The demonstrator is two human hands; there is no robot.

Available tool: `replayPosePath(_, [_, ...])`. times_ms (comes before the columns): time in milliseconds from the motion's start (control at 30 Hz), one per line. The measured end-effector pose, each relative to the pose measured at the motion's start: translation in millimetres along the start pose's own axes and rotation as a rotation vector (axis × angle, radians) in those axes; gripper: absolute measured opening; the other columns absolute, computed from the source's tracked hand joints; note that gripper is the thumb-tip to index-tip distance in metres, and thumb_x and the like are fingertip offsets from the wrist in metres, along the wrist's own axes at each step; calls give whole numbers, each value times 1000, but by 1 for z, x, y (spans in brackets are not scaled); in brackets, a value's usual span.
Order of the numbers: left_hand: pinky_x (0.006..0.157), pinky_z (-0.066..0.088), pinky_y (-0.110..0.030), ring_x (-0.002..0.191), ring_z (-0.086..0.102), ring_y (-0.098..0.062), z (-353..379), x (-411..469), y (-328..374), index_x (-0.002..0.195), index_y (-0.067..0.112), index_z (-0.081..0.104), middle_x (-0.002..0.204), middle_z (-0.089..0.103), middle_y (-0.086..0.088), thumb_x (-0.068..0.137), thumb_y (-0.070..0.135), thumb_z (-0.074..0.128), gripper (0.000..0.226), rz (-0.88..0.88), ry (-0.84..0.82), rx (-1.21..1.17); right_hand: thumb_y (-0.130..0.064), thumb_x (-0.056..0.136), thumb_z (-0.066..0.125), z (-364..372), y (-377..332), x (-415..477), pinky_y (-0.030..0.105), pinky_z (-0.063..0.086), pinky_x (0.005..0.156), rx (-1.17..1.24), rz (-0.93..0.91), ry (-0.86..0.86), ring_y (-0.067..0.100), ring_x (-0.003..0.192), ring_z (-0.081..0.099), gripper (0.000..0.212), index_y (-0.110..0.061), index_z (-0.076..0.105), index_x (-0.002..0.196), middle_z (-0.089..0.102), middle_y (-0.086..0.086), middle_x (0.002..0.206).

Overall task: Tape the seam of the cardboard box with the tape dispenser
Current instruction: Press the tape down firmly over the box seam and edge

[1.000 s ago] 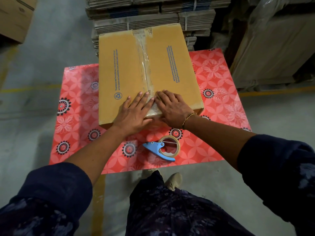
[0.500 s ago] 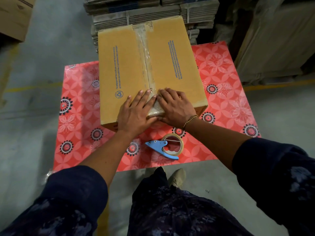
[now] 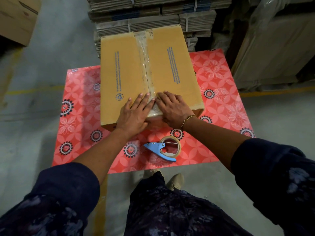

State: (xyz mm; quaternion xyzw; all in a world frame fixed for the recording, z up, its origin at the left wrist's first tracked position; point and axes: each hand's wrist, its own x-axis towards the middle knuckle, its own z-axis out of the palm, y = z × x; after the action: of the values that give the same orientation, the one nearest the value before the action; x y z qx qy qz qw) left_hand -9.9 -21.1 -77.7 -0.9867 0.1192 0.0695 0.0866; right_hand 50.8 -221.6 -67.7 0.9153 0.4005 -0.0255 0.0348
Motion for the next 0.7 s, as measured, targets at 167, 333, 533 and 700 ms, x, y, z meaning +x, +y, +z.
replayPosePath(167, [126, 14, -56, 160, -1, -25, -8, 1, -6, 163, 24, -3, 174, -5, -2, 90, 47, 67, 104, 39, -51, -49, -49, 83, 62, -4, 9, 0, 46, 31, 112, 18, -30, -44, 32, 147, 29, 85, -12, 29, 153, 29, 11, 161])
replayPosePath(333, [128, 9, -51, 160, -1, -18, -6, -26, -29, 164, 30, 5, 173, -1, 5, 88, 86, 13, 94, 23, 17, -171, -71, 94, 21, -3, 40, -29, 46, 23, 120, 65, 5, 5, 22, 153, 17, 82, -20, 19, 158, 18, 0, 166])
replayPosePath(533, [126, 11, -57, 160, 3, -30, 20, -50, -55, 163, 17, 15, 173, 6, -5, 96, 75, 19, 88, -556, 125, -460, -67, 96, 19, 6, 46, -42, 44, 10, 124, 445, 575, 55, 25, 154, 1, 85, -12, 6, 159, 1, 7, 168])
replayPosePath(700, [120, 29, -46, 155, 25, -36, 15, -42, -65, 163, 11, 6, 170, 17, -17, 91, 70, 51, 103, -833, 181, -971, -57, 95, 51, -2, 53, -28, 45, 41, 107, 899, 920, 70, 40, 136, 45, 84, -11, 18, 157, 40, 21, 154])
